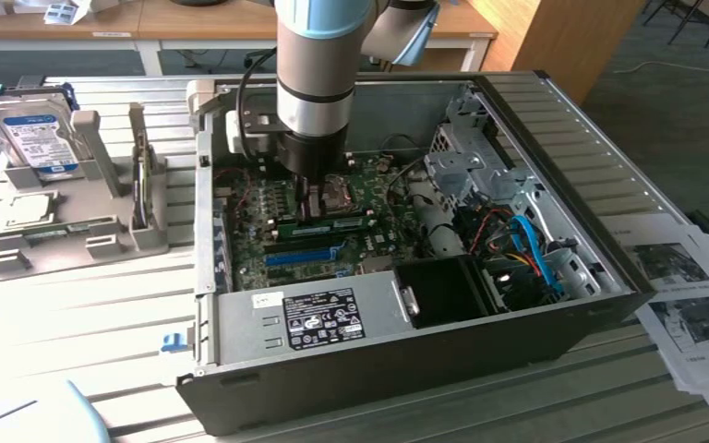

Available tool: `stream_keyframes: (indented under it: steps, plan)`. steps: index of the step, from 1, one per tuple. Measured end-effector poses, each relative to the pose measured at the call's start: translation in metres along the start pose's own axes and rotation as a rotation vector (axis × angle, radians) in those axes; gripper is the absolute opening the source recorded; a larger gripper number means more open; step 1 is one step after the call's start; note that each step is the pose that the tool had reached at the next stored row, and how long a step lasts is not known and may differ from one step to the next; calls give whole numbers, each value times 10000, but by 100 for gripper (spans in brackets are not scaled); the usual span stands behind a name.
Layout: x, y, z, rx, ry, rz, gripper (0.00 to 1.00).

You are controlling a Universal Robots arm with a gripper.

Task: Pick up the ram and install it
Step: 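Press down the ram until it locks into place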

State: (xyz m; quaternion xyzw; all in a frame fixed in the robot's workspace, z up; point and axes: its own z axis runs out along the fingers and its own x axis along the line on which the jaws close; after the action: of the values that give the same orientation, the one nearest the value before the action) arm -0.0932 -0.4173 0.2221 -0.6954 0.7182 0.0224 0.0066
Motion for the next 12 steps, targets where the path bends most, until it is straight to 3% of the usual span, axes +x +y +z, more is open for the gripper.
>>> stream_keyframes:
  steps: [12]
  plan:
    - [0, 0, 0, 0, 0, 0, 9]
